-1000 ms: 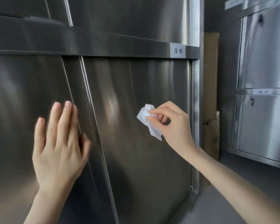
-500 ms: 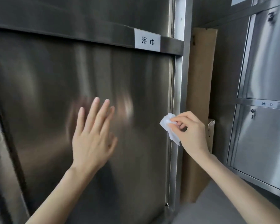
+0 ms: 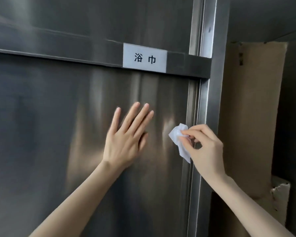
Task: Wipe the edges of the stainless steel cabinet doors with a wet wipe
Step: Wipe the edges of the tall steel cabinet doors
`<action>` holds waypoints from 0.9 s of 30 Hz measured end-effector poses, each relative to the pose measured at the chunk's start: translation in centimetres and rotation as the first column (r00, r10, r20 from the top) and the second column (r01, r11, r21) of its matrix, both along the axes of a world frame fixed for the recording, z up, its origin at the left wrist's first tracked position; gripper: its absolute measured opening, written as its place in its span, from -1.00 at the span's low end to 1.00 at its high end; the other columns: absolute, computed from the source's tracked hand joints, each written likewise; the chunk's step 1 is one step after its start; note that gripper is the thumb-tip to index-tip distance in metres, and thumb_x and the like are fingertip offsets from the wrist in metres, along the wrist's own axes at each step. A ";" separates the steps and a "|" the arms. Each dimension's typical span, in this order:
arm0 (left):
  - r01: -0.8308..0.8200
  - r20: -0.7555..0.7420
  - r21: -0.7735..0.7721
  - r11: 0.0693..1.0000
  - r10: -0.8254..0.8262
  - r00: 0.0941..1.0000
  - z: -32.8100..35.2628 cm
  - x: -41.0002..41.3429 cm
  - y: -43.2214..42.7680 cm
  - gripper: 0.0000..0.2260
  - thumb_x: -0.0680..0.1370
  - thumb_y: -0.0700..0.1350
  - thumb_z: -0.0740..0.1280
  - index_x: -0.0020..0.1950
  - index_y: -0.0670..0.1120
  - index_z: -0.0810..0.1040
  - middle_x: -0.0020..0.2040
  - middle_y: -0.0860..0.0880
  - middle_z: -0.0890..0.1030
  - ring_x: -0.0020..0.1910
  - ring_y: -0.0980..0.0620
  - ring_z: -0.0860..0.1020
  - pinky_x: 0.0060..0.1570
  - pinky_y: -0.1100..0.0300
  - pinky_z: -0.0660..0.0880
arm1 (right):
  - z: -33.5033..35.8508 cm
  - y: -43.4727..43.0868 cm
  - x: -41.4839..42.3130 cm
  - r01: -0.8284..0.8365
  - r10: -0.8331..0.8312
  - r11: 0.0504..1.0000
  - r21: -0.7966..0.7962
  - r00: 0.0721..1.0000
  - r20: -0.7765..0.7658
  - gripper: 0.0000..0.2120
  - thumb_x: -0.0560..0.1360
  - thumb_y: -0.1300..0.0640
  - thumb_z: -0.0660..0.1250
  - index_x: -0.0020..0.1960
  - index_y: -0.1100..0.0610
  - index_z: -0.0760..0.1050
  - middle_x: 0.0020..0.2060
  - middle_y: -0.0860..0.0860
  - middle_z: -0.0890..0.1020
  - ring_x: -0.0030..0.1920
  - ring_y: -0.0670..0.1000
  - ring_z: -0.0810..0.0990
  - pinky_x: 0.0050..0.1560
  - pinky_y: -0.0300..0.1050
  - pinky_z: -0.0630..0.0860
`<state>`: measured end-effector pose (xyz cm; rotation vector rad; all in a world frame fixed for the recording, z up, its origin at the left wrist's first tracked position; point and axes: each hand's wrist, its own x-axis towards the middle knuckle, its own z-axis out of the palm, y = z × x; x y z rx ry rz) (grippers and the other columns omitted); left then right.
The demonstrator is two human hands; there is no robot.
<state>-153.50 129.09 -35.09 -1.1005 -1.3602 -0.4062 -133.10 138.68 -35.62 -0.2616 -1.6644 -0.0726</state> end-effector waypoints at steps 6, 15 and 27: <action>-0.030 -0.022 -0.005 1.000 0.030 0.999 0.3 -0.5 -0.5 -0.49 0.62 0.01 0.11 0.57 0.01 0.16 0.58 0.04 0.14 0.56 0.01 0.12 0.50 -0.12 0.05 | 1.6 2.0 -1.6 -0.079 0.080 0.994 0.081 0.997 -0.010 -0.86 0.44 0.19 0.40 -0.10 0.26 0.64 -0.18 0.08 0.59 -0.19 -0.05 0.55 -0.12 -0.35 0.49; -0.098 -0.059 -0.012 0.995 0.097 0.994 0.2 -4.9 -5.2 -0.53 0.65 0.02 0.03 0.58 0.04 0.12 0.58 0.04 0.11 0.56 -0.01 0.10 0.49 -0.15 0.07 | 3.8 2.8 -2.3 -0.186 0.195 0.975 0.120 0.978 -0.068 -0.86 0.47 0.20 0.39 -0.10 0.30 0.61 -0.18 0.14 0.58 -0.18 -0.03 0.54 -0.04 -0.44 0.43; -0.069 0.220 0.102 0.992 0.045 0.974 -0.9 -5.4 -8.3 -0.46 0.53 -0.10 0.08 0.50 -0.23 0.16 0.51 -0.22 0.19 0.52 -0.23 0.09 0.50 -0.13 -0.04 | 5.0 -2.6 -9.6 -0.271 0.287 0.946 0.179 0.955 -0.072 -0.96 0.40 0.38 0.45 -0.17 0.28 0.62 -0.24 0.08 0.60 -0.21 0.07 0.55 -0.12 -0.21 0.47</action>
